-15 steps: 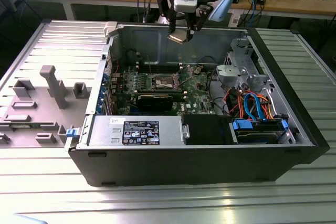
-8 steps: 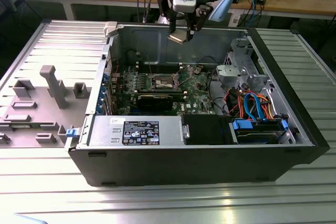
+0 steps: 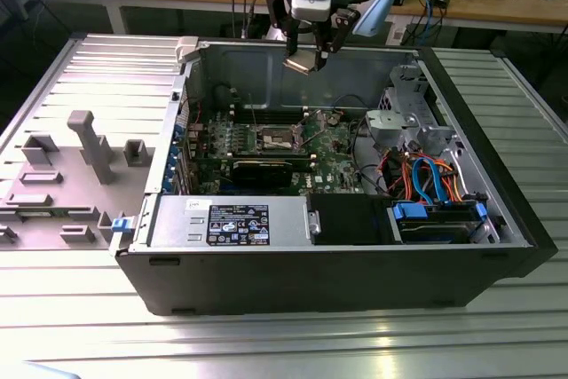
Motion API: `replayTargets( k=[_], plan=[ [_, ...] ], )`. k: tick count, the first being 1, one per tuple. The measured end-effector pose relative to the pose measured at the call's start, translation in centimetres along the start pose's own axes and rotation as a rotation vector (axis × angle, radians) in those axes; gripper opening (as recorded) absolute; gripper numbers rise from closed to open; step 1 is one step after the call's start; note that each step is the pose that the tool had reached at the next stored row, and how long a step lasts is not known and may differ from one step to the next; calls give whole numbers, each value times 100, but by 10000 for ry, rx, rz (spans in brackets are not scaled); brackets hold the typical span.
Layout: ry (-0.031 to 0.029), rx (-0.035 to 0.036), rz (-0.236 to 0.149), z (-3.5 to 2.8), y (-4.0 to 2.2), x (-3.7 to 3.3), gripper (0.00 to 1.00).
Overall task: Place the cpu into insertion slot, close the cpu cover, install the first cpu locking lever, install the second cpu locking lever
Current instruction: 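Place the cpu into insertion slot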
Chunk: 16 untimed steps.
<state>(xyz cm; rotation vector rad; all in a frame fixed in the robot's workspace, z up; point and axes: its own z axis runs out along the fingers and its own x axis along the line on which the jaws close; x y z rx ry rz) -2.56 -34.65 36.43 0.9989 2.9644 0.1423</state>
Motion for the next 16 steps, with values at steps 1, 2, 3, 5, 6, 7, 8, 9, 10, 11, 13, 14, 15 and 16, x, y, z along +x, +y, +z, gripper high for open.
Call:
replayTargets(
  k=[1,2,3,5,6,7,8,9,10,11,13,14,15,16],
  plan=[
    [-1,0,6,0,0,0,55],
    [-3,0,34,0,0,0,55],
    [-11,-2,123,0,0,0,55],
    [-30,-6,335,0,0,0,55],
    [-36,-8,407,1,0,0,55],
    [-41,-9,457,0,0,0,55],
    [-46,-10,513,1,0,0,55],
    [-51,-11,566,1,0,0,55],
    [-55,-13,619,1,0,0,55],
    [-60,-13,670,1,0,0,55],
    [-76,-15,844,2,-1,-1,55],
    [-76,-16,845,2,-1,-1,55],
    [-76,-16,846,2,-1,-1,55],
    [-76,-16,846,2,-1,-1,55]
  ],
)
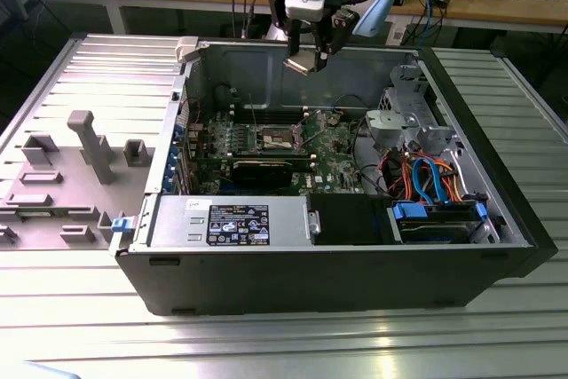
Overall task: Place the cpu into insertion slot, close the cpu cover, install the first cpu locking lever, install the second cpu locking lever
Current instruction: 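Place the cpu into insertion slot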
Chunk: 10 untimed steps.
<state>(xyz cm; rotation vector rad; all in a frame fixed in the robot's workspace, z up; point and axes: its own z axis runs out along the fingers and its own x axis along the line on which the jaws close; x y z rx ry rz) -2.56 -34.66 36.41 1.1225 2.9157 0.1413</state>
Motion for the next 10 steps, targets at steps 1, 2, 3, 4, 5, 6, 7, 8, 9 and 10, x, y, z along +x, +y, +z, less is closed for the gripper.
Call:
replayTargets(
  k=[1,2,3,4,5,6,7,8,9,10],
  plan=[
    [0,0,1,0,0,0,55],
    [0,0,1,0,0,0,55],
    [0,0,1,0,0,0,55],
    [0,0,2,0,0,0,55],
    [0,0,3,0,0,0,55],
    [-1,0,5,0,0,0,55],
    [-1,0,6,0,0,0,55],
    [0,-1,9,0,0,0,55],
    [-1,-1,14,0,0,0,55],
    [-2,-2,23,0,0,0,55]
  ],
)
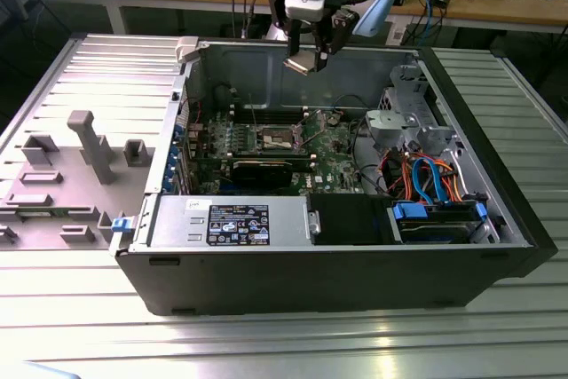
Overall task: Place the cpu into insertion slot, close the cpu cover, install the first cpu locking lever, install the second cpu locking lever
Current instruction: 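Place the cpu into insertion slot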
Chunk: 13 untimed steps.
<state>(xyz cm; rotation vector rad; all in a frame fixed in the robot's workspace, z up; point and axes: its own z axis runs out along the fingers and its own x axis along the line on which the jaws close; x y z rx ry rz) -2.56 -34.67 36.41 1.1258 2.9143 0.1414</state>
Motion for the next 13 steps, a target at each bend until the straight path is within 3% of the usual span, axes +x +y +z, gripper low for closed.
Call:
replayTargets(
  k=[7,13],
  plan=[
    [-32,-6,362,1,0,0,55],
    [-34,-6,379,1,0,0,55]
  ],
)
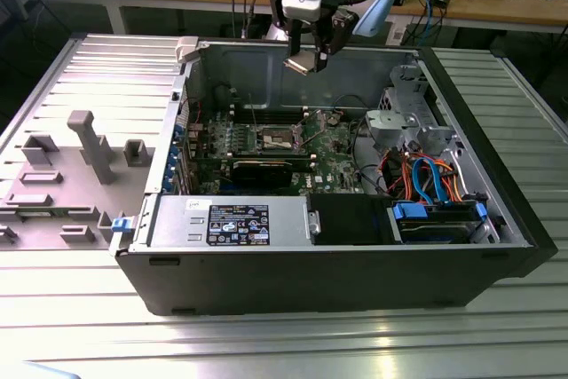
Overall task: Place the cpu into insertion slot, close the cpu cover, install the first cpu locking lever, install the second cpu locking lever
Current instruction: 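Place the cpu into insertion slot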
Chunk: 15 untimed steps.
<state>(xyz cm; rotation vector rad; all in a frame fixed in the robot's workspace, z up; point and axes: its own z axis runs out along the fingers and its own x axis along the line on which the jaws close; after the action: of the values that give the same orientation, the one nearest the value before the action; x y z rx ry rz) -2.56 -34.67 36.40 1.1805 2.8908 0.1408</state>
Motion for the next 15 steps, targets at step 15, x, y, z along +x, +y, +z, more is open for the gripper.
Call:
replayTargets(
  k=[15],
  plan=[
    [-164,-22,1800,21,-5,-3,55]
  ],
)
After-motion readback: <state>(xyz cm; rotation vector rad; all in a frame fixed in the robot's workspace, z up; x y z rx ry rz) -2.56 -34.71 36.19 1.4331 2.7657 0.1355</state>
